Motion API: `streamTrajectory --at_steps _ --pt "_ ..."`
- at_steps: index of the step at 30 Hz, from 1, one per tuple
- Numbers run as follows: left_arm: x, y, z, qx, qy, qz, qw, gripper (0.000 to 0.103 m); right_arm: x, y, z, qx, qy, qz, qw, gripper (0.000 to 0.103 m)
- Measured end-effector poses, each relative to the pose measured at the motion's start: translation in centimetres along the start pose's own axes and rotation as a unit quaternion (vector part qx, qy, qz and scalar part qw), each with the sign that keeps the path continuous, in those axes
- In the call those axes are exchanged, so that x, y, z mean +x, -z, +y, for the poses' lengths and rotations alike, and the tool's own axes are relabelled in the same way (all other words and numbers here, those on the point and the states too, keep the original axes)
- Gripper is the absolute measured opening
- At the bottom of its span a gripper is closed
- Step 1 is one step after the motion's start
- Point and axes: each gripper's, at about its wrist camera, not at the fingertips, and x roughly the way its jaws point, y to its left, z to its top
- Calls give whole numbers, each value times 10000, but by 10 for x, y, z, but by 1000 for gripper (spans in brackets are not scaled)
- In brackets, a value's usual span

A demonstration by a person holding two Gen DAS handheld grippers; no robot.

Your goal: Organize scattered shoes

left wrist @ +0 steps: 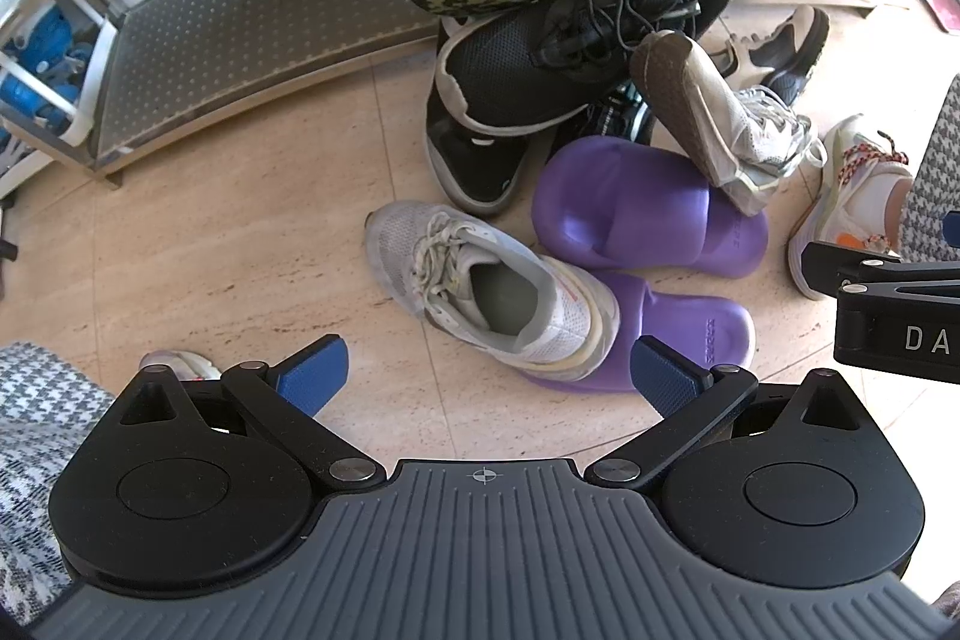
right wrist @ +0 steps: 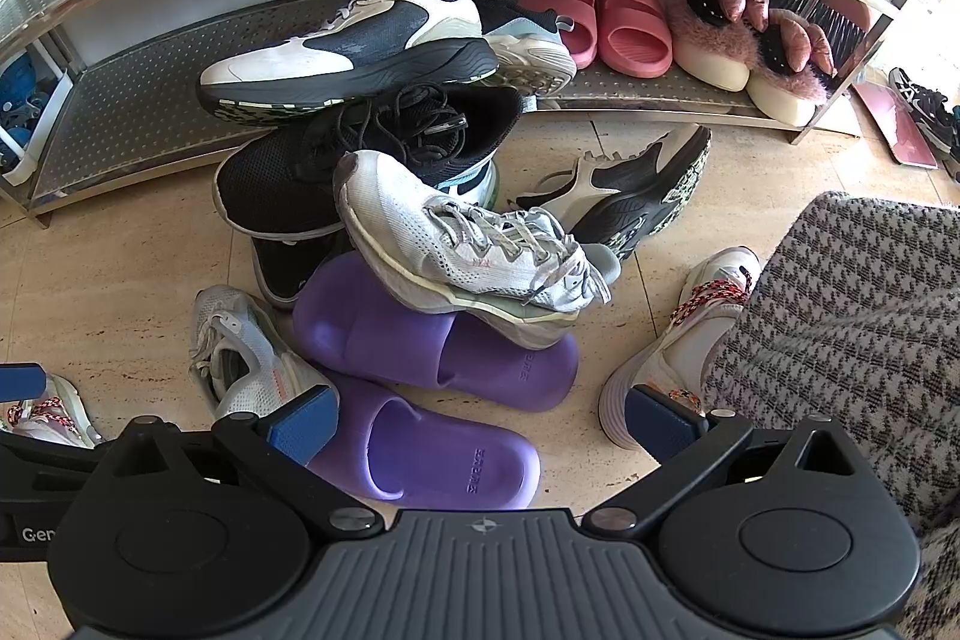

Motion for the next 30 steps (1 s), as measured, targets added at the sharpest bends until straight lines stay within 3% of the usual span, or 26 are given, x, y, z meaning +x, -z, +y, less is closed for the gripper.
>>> streamTrajectory --at_steps 13,20,30 --pt "1 -2 0 10 -4 10 10000 103 1 1 0 -17 0 7 10000 102" --pt "-1 -3 11 -119 -3 215 9997 103 -1 0 -1 19 -12 10 10000 102" --pt "-31 -51 57 118 81 195 9997 103 -21 -37 -4 107 -205 -279 9993 102"
